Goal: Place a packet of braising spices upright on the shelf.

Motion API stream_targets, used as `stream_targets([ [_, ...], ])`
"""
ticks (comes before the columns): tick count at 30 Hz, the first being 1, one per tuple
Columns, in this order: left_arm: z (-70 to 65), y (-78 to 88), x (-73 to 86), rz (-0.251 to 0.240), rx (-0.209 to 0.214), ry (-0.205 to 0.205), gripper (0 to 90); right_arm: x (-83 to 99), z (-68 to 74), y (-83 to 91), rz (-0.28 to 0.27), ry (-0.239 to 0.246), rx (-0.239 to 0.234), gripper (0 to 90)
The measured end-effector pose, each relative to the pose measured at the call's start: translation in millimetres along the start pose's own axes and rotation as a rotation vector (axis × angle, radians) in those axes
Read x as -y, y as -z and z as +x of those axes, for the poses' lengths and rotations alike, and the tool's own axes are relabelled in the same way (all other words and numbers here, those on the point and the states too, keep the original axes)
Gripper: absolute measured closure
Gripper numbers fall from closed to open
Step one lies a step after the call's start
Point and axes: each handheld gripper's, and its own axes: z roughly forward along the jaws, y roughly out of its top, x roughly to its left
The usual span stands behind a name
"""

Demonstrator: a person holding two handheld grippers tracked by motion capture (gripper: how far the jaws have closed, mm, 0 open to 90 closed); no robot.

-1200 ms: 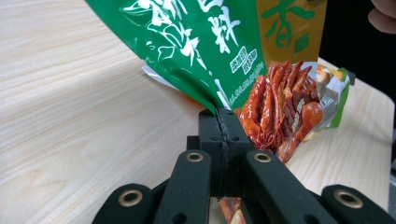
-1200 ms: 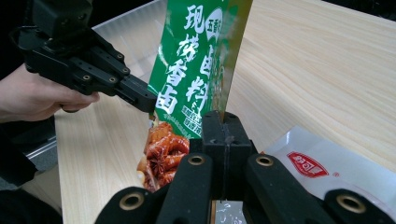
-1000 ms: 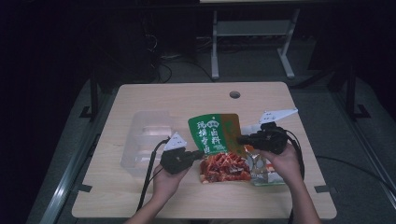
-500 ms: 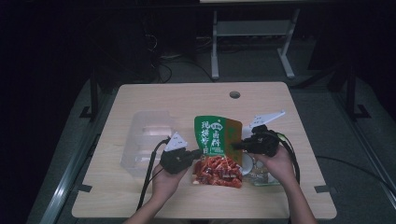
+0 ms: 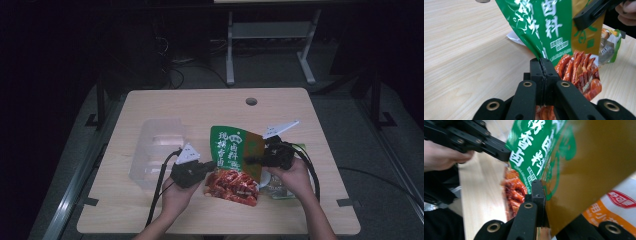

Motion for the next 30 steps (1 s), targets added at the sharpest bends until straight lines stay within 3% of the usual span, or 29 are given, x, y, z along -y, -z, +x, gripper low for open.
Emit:
stream_targets([
  [6,-6.9,14.5,4.1,0.009,-0.008,-0.054,77.8,1.8,8.8,9.3,-0.045,0.003,-0.057,89.5],
  [9,-9.4,22.8,4.1,0.011,0.006,-0.057,69.9,2.4,15.8,13.5,-0.062,0.014,-0.077,89.6],
  [15,-10.4,38.5,10.8,0.008,0.038,-0.059,64.3,-1.1,30.8,24.0,-0.092,0.042,-0.048,89.7],
  [18,-7.7,45.4,15.8,0.010,0.053,-0.054,61.2,-7.1,37.3,25.4,-0.102,0.060,-0.009,89.7],
  [30,-8.5,51.7,26.4,-0.005,0.076,-0.076,55.0,-34.3,47.8,21.9,-0.106,0.108,0.057,89.7],
])
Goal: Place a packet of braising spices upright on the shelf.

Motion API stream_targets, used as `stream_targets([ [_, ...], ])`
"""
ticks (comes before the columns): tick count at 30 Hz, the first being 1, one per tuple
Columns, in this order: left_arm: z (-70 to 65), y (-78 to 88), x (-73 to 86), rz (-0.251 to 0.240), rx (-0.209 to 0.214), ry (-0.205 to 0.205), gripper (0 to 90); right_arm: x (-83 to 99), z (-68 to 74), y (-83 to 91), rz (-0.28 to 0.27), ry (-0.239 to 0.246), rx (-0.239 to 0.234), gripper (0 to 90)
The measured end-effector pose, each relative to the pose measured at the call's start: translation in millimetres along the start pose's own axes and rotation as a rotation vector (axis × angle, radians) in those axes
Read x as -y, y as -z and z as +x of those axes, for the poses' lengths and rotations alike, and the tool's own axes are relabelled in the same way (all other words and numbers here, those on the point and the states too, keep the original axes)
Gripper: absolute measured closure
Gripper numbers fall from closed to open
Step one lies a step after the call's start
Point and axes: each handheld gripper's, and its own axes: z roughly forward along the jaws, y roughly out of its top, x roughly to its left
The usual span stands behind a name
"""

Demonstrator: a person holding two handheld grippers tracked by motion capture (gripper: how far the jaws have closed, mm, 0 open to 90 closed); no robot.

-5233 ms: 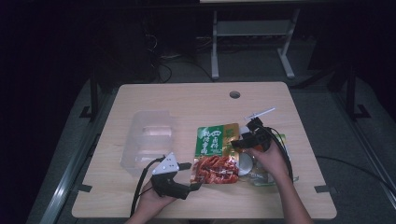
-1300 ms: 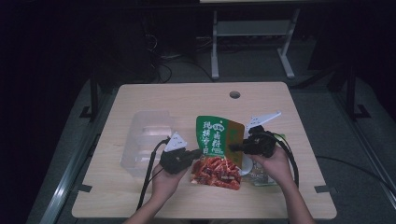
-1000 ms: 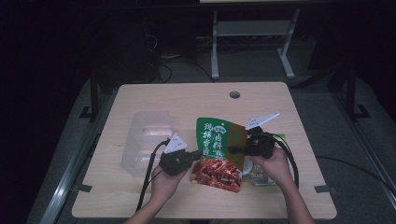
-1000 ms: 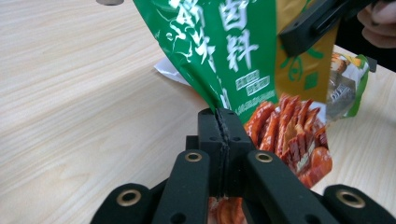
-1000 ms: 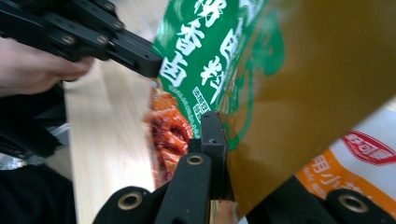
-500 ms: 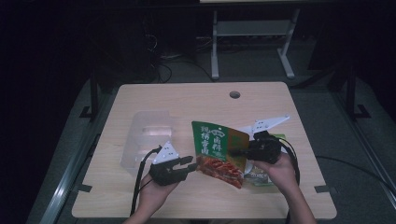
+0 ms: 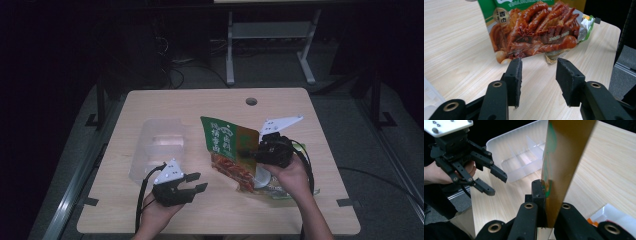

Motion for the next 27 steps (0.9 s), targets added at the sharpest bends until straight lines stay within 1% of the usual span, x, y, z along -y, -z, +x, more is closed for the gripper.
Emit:
stream_targets([
  [2,0.0,0.1,0.0,-0.002,0.002,-0.001,54.3,-2.5,0.7,-0.1,0.001,0.003,0.008,89.7],
  [3,-0.2,0.1,0.0,-0.003,0.002,-0.007,53.8,-5.1,0.8,-0.3,0.002,0.007,0.009,89.7],
  [4,-0.6,-0.3,0.3,0.003,-0.002,-0.024,52.5,-9.9,0.7,-0.8,0.003,0.017,0.017,89.7],
  [6,-0.9,-0.3,0.5,0.006,0.000,-0.025,51.6,-12.2,0.1,-1.2,0.004,0.021,0.018,89.8],
  [10,-0.5,-1.7,2.8,0.017,0.007,-0.032,48.2,-20.3,-5.2,-4.2,0.004,0.022,0.026,89.7],
  [15,0.1,-3.4,4.0,0.019,0.011,-0.042,45.0,-25.7,-9.6,-5.9,0.005,0.025,0.036,89.7],
  [17,-0.5,-4.6,4.8,0.021,0.017,-0.045,44.3,-29.0,-12.3,-6.4,0.002,0.023,0.038,89.7],
  [18,-1.0,-5.3,5.7,0.026,0.029,-0.048,43.3,-32.0,-14.2,-6.6,-0.001,0.022,0.037,89.7],
  [21,-1.4,-6.1,6.4,0.023,0.030,-0.054,42.2,-36.1,-15.5,-6.9,-0.003,0.024,0.042,89.7],
  [22,-1.8,-6.1,6.7,0.019,0.037,-0.050,41.0,-40.3,-16.0,-7.3,-0.005,0.022,0.043,89.7],
  [23,-1.8,-6.1,6.7,0.019,0.037,-0.050,40.7,-40.3,-16.0,-7.3,-0.005,0.022,0.043,89.7],
  [26,-2.2,-4.7,6.5,0.011,0.037,-0.053,39.4,-49.2,-18.0,-9.7,-0.005,0.036,0.054,89.7],
  [27,-1.8,-4.1,6.1,0.012,0.039,-0.059,39.4,-49.2,-18.0,-9.7,-0.005,0.036,0.054,89.7],
])
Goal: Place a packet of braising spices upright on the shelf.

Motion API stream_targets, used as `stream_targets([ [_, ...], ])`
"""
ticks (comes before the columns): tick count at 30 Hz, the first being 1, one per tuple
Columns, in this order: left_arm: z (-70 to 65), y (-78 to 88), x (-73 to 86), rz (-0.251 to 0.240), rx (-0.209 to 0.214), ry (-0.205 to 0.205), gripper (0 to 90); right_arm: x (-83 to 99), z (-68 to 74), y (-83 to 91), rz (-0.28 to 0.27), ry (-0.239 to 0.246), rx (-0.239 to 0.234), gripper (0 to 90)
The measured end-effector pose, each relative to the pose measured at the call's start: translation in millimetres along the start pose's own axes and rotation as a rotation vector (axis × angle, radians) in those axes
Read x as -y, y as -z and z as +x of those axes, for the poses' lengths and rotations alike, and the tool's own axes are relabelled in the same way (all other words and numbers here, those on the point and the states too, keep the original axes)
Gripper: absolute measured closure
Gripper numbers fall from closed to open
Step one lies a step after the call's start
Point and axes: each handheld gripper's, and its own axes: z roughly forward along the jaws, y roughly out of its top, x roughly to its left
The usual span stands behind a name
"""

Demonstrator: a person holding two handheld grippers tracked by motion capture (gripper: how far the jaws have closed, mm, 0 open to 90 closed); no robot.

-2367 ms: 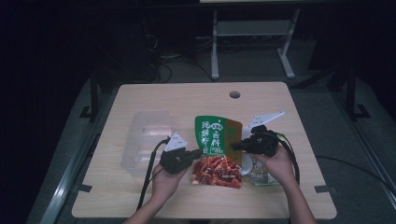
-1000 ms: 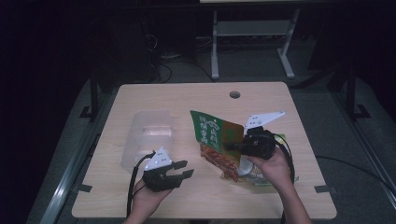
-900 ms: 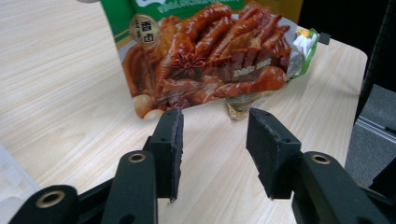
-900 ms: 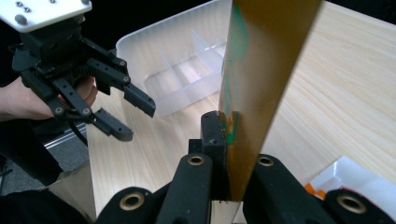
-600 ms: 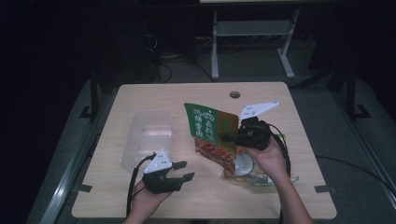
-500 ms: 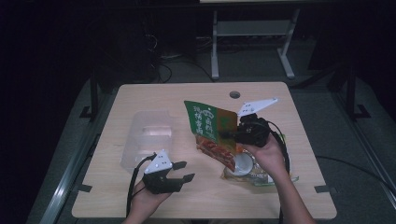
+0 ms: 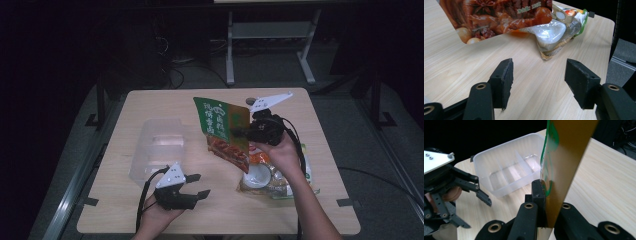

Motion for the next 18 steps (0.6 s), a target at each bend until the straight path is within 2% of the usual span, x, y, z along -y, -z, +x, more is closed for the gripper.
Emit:
stream_targets([
  [9,0.2,0.7,0.0,-0.003,0.004,0.001,40.0,-18.3,-1.5,-8.8,0.005,0.015,-0.011,89.7],
  [18,-1.1,0.8,-0.4,-0.002,0.003,-0.001,39.1,-27.3,-0.6,-14.5,0.006,0.037,-0.019,89.7],
])
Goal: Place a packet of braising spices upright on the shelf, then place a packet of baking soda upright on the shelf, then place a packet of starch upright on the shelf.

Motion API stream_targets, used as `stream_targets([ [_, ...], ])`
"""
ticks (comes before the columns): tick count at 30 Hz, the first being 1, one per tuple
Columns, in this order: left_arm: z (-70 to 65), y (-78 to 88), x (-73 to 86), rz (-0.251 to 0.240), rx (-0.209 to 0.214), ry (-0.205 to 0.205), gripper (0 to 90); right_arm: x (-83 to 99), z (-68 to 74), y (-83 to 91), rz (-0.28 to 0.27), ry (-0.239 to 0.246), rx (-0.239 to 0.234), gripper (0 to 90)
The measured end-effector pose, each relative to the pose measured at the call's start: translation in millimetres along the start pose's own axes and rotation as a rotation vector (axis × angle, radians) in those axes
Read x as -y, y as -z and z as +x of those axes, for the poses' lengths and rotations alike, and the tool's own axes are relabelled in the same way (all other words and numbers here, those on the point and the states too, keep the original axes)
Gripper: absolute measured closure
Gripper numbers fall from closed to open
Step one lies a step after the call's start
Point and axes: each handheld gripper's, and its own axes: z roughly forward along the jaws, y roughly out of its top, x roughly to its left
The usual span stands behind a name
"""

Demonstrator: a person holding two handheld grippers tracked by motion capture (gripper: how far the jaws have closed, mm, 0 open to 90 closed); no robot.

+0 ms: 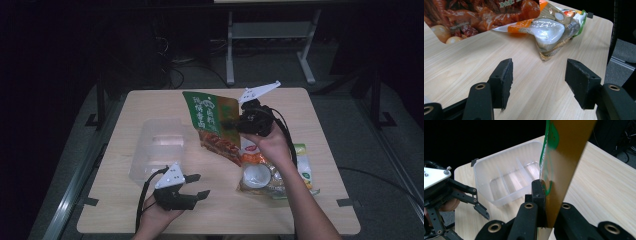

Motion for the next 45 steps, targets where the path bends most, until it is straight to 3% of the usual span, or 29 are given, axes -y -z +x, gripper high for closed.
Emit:
stream_targets([
  [15,-0.9,-0.5,0.0,0.001,0.008,-0.006,38.7,-15.3,3.0,-3.9,-0.002,0.000,-0.008,89.7],
  [22,-1.6,-1.1,-0.4,0.006,0.012,-0.022,38.3,-29.3,4.3,-12.7,-0.004,0.037,-0.022,89.7],
  [24,-1.7,-1.0,-0.1,0.004,0.012,-0.020,38.2,-31.8,6.5,-13.8,-0.002,0.018,-0.025,89.7],
  [35,-4.5,-0.2,0.6,-0.005,0.016,-0.016,38.0,-54.1,9.1,-31.7,-0.005,0.067,-0.035,89.7],
  [37,-5.8,-2.0,0.5,-0.012,0.016,-0.009,37.8,-60.5,9.3,-39.1,-0.009,0.089,-0.037,89.7],
  [45,-5.8,-2.9,0.7,-0.012,0.021,-0.005,37.6,-80.2,9.9,-61.7,-0.023,0.107,-0.048,89.7],
])
